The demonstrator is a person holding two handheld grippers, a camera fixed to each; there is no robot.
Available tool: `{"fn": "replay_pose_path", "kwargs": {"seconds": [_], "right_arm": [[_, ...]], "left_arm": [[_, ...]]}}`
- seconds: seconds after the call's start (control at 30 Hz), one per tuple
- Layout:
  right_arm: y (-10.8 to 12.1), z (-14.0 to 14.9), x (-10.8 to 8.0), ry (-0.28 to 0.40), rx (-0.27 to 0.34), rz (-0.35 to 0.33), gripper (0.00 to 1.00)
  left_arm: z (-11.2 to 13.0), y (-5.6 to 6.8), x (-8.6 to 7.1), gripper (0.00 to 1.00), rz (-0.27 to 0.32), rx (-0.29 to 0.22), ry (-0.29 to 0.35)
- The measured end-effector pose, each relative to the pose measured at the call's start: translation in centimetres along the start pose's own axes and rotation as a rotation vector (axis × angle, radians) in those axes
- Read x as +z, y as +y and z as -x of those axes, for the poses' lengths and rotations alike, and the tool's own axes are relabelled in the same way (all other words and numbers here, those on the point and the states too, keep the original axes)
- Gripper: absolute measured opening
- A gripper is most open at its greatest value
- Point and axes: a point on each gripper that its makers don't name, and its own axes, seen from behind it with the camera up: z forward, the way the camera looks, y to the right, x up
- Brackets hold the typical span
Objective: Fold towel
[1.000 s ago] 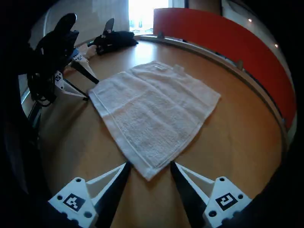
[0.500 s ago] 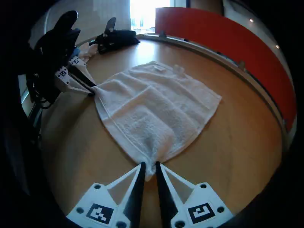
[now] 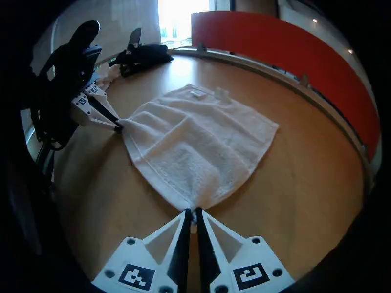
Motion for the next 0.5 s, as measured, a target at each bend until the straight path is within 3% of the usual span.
{"fn": "replay_pose_path", "kwargs": {"seconds": [0.27,0.5], "right_arm": [[0.8,-1.2,-1.5,0.026,-0.009,0.011,0.09],[1.2,-2.6,-3.6,0.053,-0.016,0.021,0.09]], "left_arm": [[-1.5,0.5,-1.3,0.10,-0.005,-0.005,0.015],[-3.2,1.1,-3.4,0.10,0.005,-0.014,0.021]]}}
